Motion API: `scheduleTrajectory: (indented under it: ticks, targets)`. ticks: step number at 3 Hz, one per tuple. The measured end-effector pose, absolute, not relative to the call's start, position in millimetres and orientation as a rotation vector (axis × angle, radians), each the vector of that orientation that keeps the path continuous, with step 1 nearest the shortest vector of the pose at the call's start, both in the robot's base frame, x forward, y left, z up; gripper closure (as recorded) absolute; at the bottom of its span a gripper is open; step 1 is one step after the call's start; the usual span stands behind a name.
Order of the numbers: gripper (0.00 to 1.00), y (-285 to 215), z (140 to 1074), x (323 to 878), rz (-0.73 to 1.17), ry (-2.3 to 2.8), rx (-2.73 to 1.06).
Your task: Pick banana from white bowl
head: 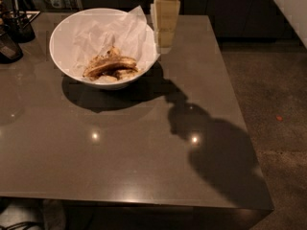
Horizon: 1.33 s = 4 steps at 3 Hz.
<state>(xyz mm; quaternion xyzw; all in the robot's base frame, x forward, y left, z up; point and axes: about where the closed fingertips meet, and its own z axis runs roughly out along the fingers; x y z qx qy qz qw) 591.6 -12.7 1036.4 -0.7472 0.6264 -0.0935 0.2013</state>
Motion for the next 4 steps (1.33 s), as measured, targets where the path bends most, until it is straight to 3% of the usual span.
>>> scheduleTrajectory:
  ticks: [3, 4]
  targets:
    - [0.01, 7, 974, 613, -0.032, 2.04, -2.014]
    - [0.1, 20, 970, 625, -0.01, 2.058, -1.999]
